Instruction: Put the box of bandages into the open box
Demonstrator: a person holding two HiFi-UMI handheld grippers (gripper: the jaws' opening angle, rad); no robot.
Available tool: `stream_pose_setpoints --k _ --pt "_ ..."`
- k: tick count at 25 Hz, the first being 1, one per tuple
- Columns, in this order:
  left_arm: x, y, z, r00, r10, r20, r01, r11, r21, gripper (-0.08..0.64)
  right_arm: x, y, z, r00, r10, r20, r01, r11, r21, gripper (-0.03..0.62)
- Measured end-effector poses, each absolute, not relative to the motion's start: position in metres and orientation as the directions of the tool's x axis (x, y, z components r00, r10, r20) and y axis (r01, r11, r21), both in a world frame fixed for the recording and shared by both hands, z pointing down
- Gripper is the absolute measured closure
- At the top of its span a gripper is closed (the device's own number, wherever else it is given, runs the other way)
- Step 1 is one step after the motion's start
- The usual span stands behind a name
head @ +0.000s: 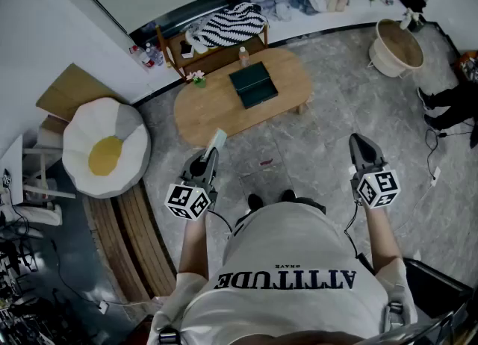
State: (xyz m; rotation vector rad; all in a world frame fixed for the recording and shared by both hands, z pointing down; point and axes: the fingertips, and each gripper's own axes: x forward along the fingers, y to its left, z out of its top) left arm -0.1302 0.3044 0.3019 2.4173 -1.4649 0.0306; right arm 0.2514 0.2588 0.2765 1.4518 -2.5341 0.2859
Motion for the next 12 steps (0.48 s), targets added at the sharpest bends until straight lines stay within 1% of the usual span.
stream_pose_setpoints --k 12 --pt "-0.132 0.3033 0.3047 0.489 -0.855 0.173 -0.861 -0.44 0.257 0.526 0.2455 0.2593 0.2727 -0.492 -0.83 0.263 -0.867 0.495 -0.059 0.572"
